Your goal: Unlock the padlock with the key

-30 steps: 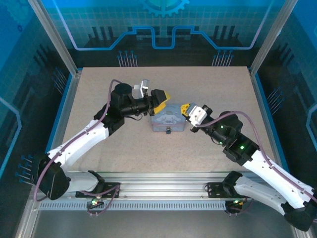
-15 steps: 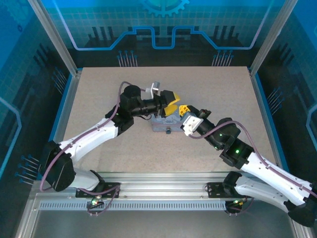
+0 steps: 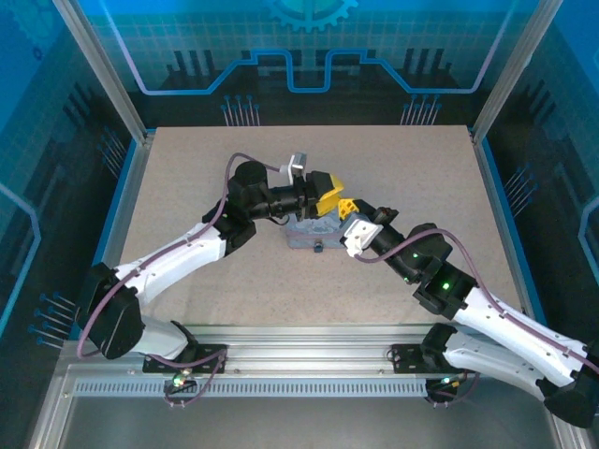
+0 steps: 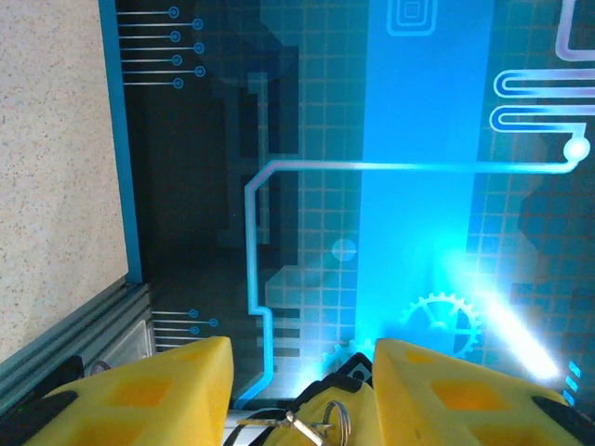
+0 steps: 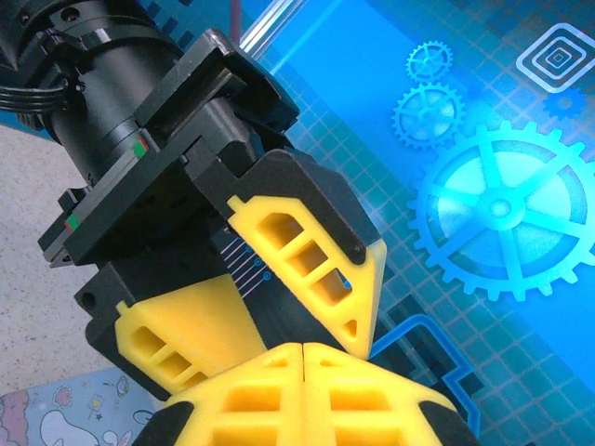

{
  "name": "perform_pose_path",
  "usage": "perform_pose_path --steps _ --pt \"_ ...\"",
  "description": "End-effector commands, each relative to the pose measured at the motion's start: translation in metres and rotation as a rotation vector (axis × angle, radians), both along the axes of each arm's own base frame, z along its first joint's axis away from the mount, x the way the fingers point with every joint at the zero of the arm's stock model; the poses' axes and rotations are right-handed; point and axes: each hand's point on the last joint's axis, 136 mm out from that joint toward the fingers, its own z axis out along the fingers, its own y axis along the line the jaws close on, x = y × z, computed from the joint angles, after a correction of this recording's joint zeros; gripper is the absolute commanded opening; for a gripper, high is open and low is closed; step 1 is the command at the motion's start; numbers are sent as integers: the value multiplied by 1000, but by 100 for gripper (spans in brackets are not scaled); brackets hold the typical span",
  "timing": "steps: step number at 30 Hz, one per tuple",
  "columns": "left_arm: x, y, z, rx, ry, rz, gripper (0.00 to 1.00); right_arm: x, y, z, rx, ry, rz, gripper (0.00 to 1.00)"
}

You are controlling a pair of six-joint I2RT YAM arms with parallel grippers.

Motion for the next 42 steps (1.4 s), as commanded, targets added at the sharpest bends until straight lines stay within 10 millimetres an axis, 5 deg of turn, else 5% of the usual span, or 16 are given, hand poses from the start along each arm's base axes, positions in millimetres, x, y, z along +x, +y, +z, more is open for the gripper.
perform_pose_path --steps 1,21,27,37,42 --pt "-5 -5 25 -50 -50 -37 41 -5 4 0 23 3 23 0" --pt "-3 -6 20 -54 -61 -42 0 -11 8 -20 -44 46 40 0" --pt "6 4 15 -9 -104 5 0 -7 -1 -15 23 132 2 27" --pt "16 27 -7 208 -227 100 0 -4 -31 -26 229 349 -79 42" --pt "17 37 -13 293 -296 139 0 6 -54 -40 446 598 -185 54"
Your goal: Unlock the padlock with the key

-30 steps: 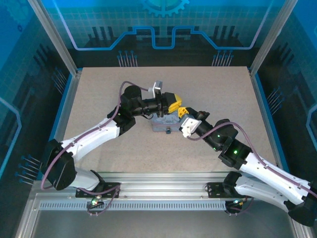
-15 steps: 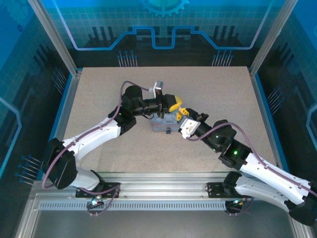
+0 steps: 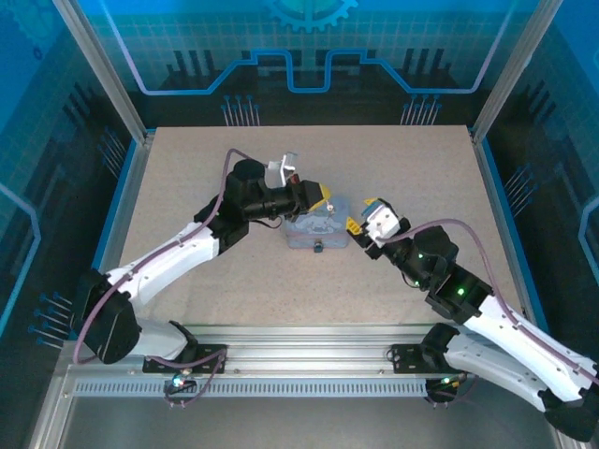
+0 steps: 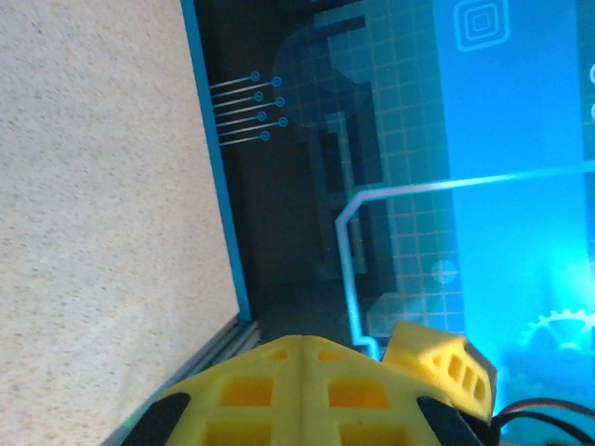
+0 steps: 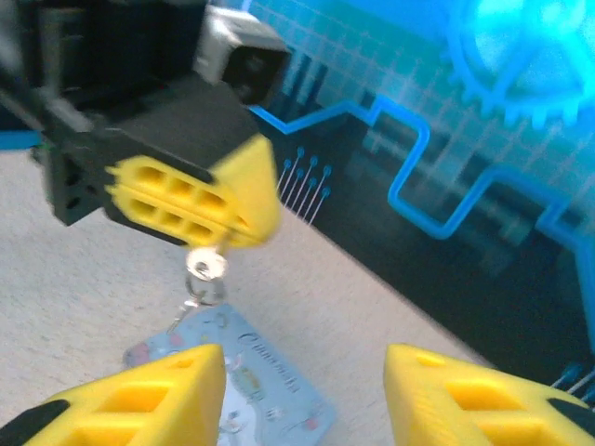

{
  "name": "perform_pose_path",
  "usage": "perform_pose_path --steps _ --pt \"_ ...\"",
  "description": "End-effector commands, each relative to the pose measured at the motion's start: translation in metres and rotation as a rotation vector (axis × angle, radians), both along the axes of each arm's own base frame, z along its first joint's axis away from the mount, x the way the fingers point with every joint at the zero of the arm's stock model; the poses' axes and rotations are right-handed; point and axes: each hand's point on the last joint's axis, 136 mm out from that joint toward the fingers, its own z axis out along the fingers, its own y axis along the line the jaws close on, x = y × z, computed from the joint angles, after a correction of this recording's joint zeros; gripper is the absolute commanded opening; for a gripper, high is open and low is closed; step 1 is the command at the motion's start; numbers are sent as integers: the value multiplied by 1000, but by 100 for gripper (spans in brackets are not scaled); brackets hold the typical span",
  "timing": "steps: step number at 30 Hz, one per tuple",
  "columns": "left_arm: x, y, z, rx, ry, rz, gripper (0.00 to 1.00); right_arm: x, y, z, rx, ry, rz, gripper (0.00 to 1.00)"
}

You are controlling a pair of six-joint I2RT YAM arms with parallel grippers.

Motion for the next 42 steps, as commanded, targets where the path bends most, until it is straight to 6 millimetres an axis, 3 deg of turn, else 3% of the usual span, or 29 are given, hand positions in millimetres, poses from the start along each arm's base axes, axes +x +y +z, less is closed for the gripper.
perform_pose_path --steps 1,4,8,19,28,42 --pt "1 13 16 77 -132 43 0 6 -21 -7 230 257 -122 59" --pt "0 18 14 131 -189 60 0 10 -26 -25 382 521 -141 63" --pt "-2 19 8 170 -238 75 0 16 -9 -34 573 740 -13 62" --pt "-14 9 16 151 -352 109 0 21 20 -12 984 868 255 52" --pt "-24 -8 25 84 -380 99 0 14 22 -2 1062 875 303 50" --pt "-28 -12 29 36 -389 114 0 5 37 7 1054 882 367 41"
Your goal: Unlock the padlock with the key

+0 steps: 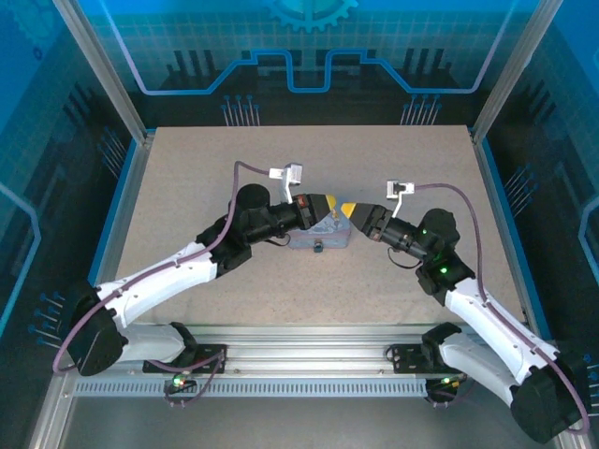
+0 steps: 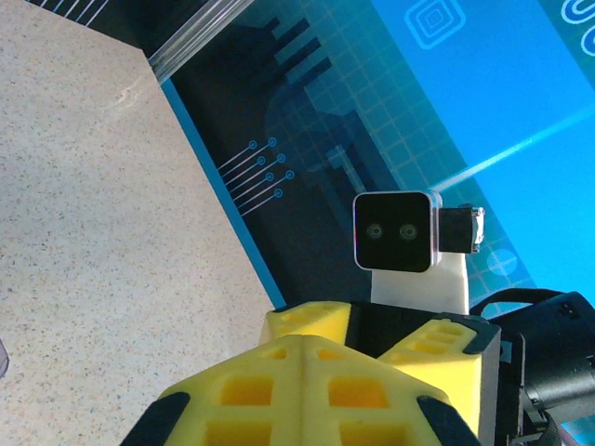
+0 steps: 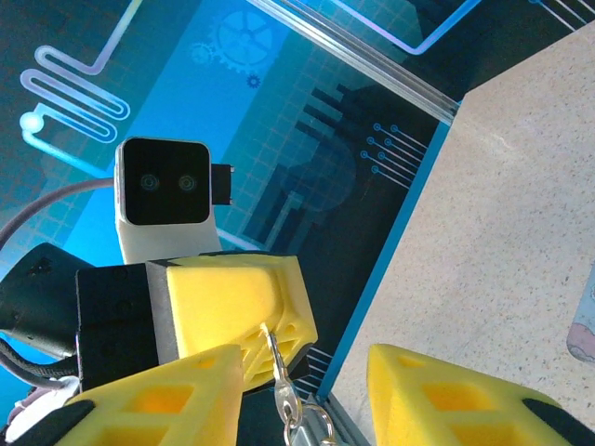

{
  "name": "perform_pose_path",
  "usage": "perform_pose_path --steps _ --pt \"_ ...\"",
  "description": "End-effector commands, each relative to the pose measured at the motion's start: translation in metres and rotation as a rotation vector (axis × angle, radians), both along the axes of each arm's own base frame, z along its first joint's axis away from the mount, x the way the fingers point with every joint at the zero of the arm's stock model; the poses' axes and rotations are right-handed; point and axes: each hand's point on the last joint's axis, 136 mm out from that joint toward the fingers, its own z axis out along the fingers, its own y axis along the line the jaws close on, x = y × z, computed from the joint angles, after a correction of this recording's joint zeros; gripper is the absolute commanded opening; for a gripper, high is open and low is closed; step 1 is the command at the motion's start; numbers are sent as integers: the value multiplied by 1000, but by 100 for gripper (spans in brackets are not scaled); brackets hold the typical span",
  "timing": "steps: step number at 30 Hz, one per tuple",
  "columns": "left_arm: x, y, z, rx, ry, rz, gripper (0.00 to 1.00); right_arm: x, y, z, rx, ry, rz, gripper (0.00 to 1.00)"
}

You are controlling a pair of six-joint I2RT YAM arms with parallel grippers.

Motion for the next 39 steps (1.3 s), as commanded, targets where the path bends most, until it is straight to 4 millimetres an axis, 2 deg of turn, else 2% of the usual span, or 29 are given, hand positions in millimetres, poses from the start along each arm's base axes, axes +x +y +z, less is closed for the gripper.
perform_pose_path --steps 1,10,12,21,27,28,29,30,31,39 --pt "-2 1 17 -49 -44 12 0 -6 8 12 0 -39 38 40" --pt "-2 0 14 -48 -42 17 0 -11 18 11 -15 -54 73 34" --pt "-1 1 14 -47 -42 19 0 -12 18 12 -14 -60 74 31" --pt "-1 1 16 -65 -45 21 0 -12 18 15 -9 -79 79 2" --pt "-4 3 14 -57 -38 15 0 -15 15 15 -40 -92 73 0" --pt "-5 4 14 -53 -35 12 4 -15 14 15 -47 -95 76 0" --pt "-6 5 14 -51 -32 7 13 -16 13 15 -54 -95 83 0" --pt "-7 6 14 -50 -22 1 30 -17 12 15 -71 -98 89 0" --pt "-7 8 13 -49 -10 -1 37 -18 11 14 -86 -99 94 0" --pt "-15 26 19 -36 60 -90 51 -27 0 10 -195 -71 195 0"
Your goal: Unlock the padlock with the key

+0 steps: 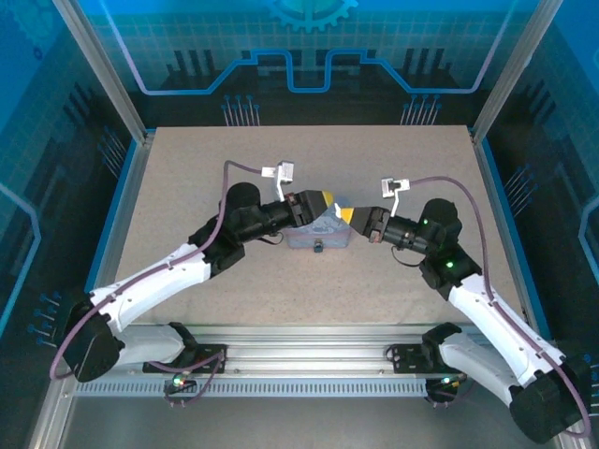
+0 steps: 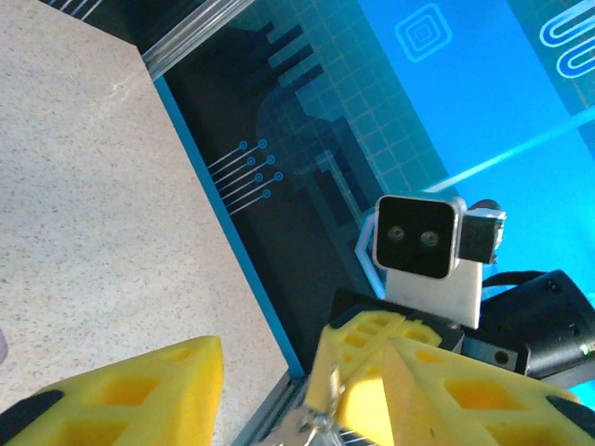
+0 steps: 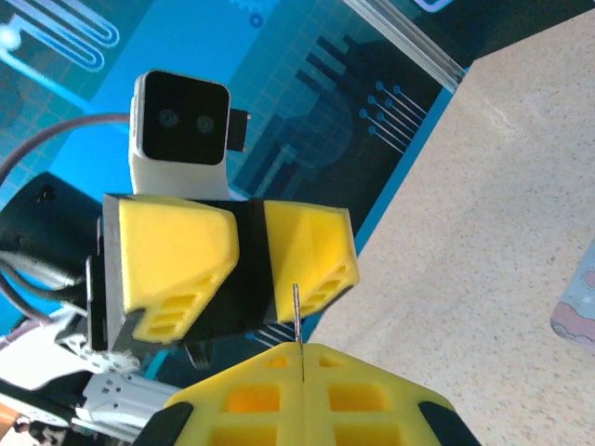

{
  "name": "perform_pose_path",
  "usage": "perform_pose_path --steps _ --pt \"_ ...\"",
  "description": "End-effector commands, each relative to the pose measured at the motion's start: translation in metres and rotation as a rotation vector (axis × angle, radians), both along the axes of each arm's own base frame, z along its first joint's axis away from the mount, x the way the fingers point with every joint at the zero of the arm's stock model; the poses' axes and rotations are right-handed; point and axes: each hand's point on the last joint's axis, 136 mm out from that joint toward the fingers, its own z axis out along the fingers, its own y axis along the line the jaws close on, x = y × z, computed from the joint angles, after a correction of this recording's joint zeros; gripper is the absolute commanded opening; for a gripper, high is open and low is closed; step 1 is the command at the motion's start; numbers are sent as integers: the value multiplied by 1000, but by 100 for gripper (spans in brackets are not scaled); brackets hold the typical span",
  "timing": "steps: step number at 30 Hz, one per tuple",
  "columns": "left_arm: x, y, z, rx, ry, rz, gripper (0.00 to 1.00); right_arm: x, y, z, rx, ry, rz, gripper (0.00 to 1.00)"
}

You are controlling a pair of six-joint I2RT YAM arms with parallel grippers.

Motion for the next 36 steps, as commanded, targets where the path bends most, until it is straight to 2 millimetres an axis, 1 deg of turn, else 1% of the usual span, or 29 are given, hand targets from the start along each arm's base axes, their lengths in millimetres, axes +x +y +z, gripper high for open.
perform_pose_path --steps 1,2,5,6,7,9,11,15,20,24,28,29,34,36 --pt "-16 6 14 -6 20 -93 53 -15 -1 2 -67 -1 109 0" --pt "-17 8 15 -8 27 -113 55 -17 0 3 -74 2 135 0" --pt "-21 10 16 -15 58 -179 57 -24 2 8 -96 1 200 0" --pt "-22 10 17 -17 66 -200 57 -27 3 7 -103 9 225 0" --pt "-24 8 18 -19 68 -227 56 -28 4 13 -105 -4 238 0" --pt "-31 3 21 -27 76 -287 56 -32 6 17 -109 -1 278 0" --pt "-36 -2 23 -40 84 -343 57 -34 8 16 -109 12 306 0" --pt "-38 -7 23 -41 96 -385 58 -37 9 17 -108 18 338 0" --pt "-43 -14 22 -37 100 -427 57 -37 11 14 -120 37 356 0" --pt "-48 -20 18 -15 107 -455 50 -36 13 13 -117 47 374 0" --pt "-49 -23 16 -9 111 -464 37 -34 14 12 -124 49 375 0" --pt "-50 -23 16 -10 108 -468 35 -33 13 12 -126 50 370 0" --pt "-51 -23 15 -5 110 -474 29 -30 13 12 -125 52 361 0" --pt "-51 -23 12 3 113 -474 20 -29 13 12 -124 50 359 0"
